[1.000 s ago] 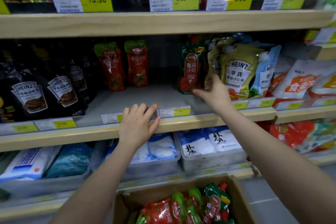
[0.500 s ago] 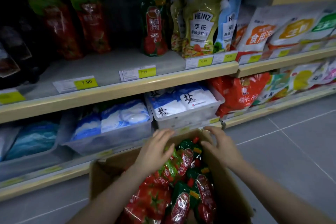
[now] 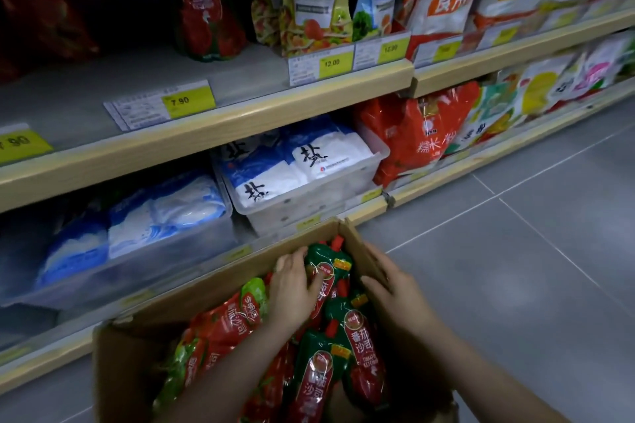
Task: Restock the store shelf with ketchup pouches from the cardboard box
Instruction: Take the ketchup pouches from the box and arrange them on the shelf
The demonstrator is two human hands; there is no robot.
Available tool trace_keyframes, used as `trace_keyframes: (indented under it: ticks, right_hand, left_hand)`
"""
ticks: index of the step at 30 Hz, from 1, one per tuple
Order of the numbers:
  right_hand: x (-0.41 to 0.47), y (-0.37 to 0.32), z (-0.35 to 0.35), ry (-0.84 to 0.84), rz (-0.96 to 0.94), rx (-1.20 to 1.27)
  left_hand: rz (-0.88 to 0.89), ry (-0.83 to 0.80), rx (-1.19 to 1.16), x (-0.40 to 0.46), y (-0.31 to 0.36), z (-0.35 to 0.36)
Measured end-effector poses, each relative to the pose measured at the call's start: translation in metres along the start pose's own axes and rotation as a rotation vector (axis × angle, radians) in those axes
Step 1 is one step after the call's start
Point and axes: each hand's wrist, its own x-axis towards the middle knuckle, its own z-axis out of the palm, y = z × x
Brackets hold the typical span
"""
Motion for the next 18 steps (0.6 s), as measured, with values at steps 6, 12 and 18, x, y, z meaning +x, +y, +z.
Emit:
trace_keyframes:
  ticks: [6,12,18]
  right_hand:
    - [0.005,0.006,0.001,0.015,-0.011,0.024]
    - [0.004,0.003,0.000,0.013,-0.014,0.014]
    - [0.003,-0.016,-0.005,0.036,-0.082,-0.063]
  left_hand:
    - [-0.116,0.065,-0.021,0.011,0.013,0.014]
    - [-0.140,0.010,-0.387,0.012,0.008,-0.007]
    - [-0.083,0.010,-0.623,0.008,0.013,-0.057]
